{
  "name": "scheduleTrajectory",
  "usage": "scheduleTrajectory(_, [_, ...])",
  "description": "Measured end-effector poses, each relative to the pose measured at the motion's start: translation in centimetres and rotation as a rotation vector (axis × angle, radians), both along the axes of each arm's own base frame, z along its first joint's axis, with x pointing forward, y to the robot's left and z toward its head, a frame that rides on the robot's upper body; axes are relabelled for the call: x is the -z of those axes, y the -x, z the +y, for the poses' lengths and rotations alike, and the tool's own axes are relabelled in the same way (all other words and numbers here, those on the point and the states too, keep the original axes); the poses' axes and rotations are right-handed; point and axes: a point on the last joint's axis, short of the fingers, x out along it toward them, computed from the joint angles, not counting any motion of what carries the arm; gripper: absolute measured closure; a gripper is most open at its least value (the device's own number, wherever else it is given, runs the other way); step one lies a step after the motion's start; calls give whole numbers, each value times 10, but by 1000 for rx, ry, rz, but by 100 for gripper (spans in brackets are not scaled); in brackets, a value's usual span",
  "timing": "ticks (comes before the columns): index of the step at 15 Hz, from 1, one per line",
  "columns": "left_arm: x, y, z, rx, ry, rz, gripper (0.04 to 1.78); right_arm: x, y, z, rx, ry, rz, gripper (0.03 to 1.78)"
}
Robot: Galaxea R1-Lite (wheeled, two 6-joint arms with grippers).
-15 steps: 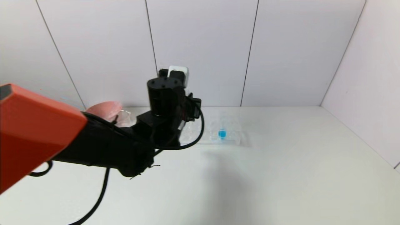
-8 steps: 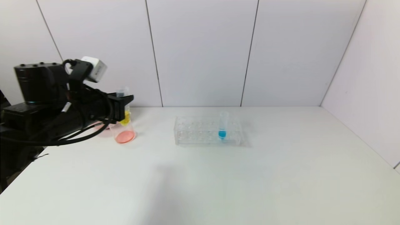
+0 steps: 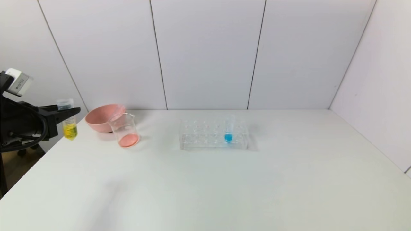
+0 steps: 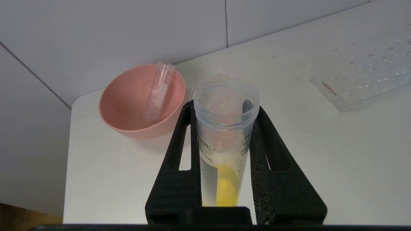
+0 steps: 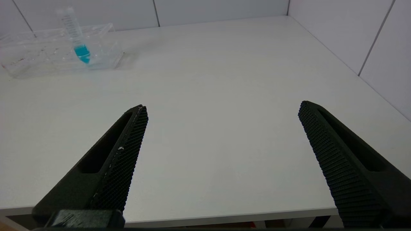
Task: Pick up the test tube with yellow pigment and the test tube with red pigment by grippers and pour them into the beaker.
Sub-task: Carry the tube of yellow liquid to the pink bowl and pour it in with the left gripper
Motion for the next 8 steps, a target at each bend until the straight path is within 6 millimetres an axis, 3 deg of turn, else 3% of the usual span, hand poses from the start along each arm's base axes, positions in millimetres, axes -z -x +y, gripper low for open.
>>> scheduleTrajectory(4, [-7,-31,23,-17,-69,29,138,0,0,0,0,0,0,10])
scheduleTrajectory(8, [-23,-63,20,27,-134,136,138,0,0,0,0,0,0,10])
